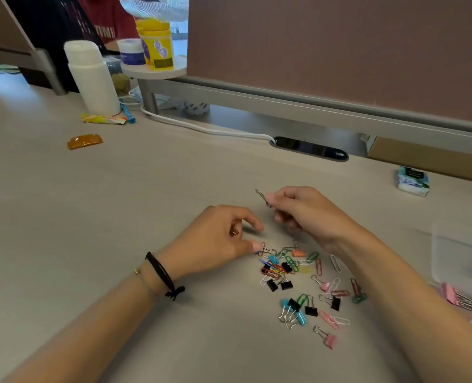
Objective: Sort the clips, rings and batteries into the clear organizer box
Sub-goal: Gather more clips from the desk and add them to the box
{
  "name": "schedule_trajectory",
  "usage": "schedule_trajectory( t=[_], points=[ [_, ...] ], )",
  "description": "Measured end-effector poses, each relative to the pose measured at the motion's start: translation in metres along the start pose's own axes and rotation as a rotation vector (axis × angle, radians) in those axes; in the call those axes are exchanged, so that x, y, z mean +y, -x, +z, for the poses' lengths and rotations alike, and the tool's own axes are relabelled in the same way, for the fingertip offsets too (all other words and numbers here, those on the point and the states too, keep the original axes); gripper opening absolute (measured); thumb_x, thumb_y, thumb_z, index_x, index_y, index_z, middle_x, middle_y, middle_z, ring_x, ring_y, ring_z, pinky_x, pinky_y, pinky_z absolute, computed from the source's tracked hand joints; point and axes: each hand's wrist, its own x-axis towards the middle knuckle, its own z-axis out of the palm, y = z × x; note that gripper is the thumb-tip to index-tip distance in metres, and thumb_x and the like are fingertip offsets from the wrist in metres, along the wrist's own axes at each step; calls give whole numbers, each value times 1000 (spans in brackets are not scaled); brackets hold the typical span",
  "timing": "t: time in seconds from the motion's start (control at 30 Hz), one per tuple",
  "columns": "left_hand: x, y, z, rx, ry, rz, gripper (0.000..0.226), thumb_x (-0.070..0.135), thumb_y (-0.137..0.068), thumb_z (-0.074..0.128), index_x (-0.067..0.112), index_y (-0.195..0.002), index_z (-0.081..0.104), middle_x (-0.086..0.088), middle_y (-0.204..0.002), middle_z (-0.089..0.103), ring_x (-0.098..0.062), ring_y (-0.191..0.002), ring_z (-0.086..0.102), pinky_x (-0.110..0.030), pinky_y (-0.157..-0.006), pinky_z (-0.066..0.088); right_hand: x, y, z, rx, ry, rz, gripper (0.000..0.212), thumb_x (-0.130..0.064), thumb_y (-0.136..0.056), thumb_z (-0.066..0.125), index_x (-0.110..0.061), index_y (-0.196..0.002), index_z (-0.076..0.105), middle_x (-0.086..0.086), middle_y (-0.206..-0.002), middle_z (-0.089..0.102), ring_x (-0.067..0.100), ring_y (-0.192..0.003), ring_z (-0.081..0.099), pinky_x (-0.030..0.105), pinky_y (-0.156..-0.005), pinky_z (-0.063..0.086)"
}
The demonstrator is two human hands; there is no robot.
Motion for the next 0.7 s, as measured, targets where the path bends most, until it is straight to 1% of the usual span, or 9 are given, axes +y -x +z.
schedule_trajectory(
  t=[0.07, 0.13, 0.2, 0.27, 0.37, 0.47, 0.53, 0.6, 0.7],
  points=[
    [3, -2, 4, -11, -135, -13, 27, 39, -75, 85, 33, -99, 73, 9, -61, 55, -2, -53, 49, -23, -57, 38, 1, 11, -9, -58, -269, 88, 18, -28, -95, 63, -11, -92, 65, 9, -77, 65, 12, -53, 37, 25, -52, 29],
    [5, -4, 6, -22, -229, -23, 31, 45, -72, 85, 35, -99, 73, 10, -63, 55, -2, -55, 50, -24, -56, 38, 4, 20, -14, -78, -469, 123, 14, -24, -89, 67, -11, -89, 63, 16, -88, 70, 11, -52, 36, 24, -53, 27],
    [6, -6, 9, -17, -288, -16, 27, 47, -71, 84, 36, -93, 72, 11, -62, 54, -2, -55, 51, -26, -56, 39, 9, 28, -18, -81, -600, 124, 14, -19, -78, 72, -10, -86, 63, 18, -95, 73, 10, -51, 37, 22, -53, 29],
    [6, -7, 11, -12, -299, -6, 22, 45, -72, 84, 34, -88, 72, 11, -59, 54, -2, -54, 50, -28, -58, 42, 15, 32, -22, -79, -657, 115, 15, -9, -71, 74, -10, -81, 63, 16, -93, 73, 8, -49, 39, 19, -51, 33],
    [7, -7, 13, 2, -276, 21, 19, 45, -76, 81, 32, -86, 72, 10, -58, 55, -4, -54, 51, -29, -59, 43, 21, 37, -24, -50, -625, 132, 14, 2, -75, 68, -8, -85, 66, 14, -79, 68, 10, -49, 45, 19, -49, 40],
    [8, -7, 12, 34, -112, 25, 13, 41, -84, 75, 29, -83, 70, 10, -57, 53, -4, -54, 47, -28, -59, 40, 23, 42, -30, -28, -588, 163, 25, 5, -90, 49, -2, -101, 70, 10, -71, 59, 16, -58, 50, 24, -56, 42],
    [10, -6, 11, 28, 32, -11, 15, 38, -91, 68, 26, -83, 67, 9, -57, 51, -7, -54, 44, -29, -58, 37, 23, 46, -33, -50, -562, 187, 27, 1, -90, 40, -1, -87, 66, 8, -67, 50, 17, -56, 46, 24, -49, 35],
    [14, -4, 9, -1, 195, -85, 21, 37, -96, 59, 22, -83, 65, 3, -58, 51, -12, -54, 42, -27, -54, 34, 22, 48, -35, -44, -468, 204, 23, -3, -85, 37, -7, -72, 56, 6, -64, 42, 15, -49, 38, 22, -41, 24],
    [21, -4, 9, -8, 412, -240, 27, 23, -102, 44, 19, -83, 63, 1, -58, 50, -11, -46, 38, -20, -43, 28, 19, 50, -34, -18, -286, 195, 23, 2, -83, 35, -7, -74, 54, 6, -60, 41, 14, -44, 31, 21, -41, 15]
  ],
)
